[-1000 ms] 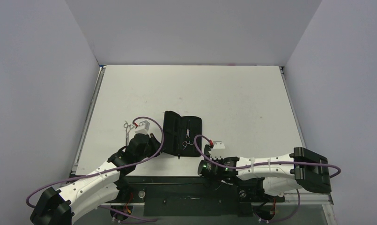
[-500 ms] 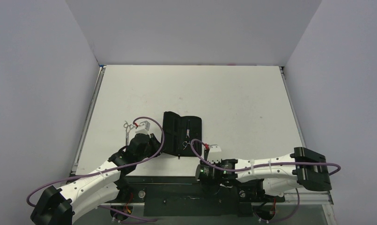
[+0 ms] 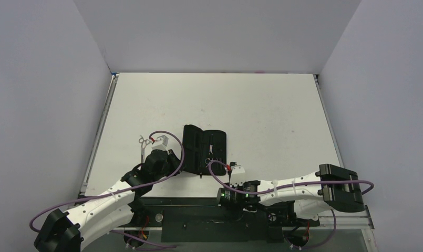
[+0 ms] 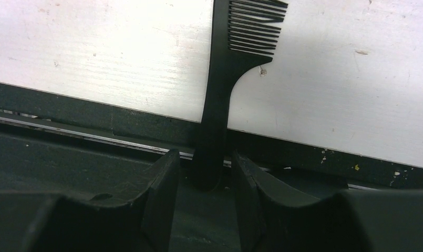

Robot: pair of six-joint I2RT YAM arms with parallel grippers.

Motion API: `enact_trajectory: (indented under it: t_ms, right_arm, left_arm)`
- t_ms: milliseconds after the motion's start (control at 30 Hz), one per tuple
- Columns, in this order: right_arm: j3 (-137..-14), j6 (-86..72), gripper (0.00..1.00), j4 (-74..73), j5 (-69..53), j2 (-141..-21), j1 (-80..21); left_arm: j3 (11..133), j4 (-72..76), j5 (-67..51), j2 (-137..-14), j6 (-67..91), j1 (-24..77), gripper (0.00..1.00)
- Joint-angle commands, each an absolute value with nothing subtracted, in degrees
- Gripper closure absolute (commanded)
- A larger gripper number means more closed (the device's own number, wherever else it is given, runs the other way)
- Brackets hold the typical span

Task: Sort the hair-cutting tools

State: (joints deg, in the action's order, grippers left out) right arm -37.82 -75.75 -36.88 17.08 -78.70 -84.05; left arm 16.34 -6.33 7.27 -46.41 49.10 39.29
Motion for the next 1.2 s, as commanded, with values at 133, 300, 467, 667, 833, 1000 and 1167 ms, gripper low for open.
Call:
enact_trajectory:
  t_ms: [133, 300, 467, 667, 833, 1000, 1167]
  right_arm:
    - [-37.6, -76.5, 0.65, -36.2, 18.9, -80.1, -84.3]
    - [-37.7, -76.7, 0.72, -36.6, 19.5, -79.6, -84.3]
    - [-40.1, -76.0, 0.85, -40.6, 21.2, -76.9, -84.6]
    - [-47.9, -72.4, 0.95, -51.5, 23.8, -70.9, -84.8]
    - [-52.3, -68.1, 1.0, -52.9, 25.2, -65.4, -83.2]
    - [-50.5, -60.1, 1.0, -40.5, 18.0, -65.3, -76.9]
    - [-50.4, -54.5, 1.0, -28.3, 9.5, -70.3, -73.3]
  left_arm:
    - [17.8, -5.9, 7.1, -45.4, 48.8, 39.4, 0.85]
    - [17.7, -6.0, 7.0, -45.3, 48.9, 39.5, 0.85]
    - [18.0, -6.4, 7.1, -45.0, 48.8, 39.4, 0.85]
    - [18.3, -6.7, 6.9, -45.1, 48.8, 39.4, 0.85]
    - [16.8, -5.3, 6.7, -44.4, 49.7, 39.3, 0.85]
    - [14.9, -2.7, 5.6, -43.4, 50.8, 39.2, 0.85]
    - [13.3, -2.5, 5.2, -41.2, 51.1, 39.3, 0.88]
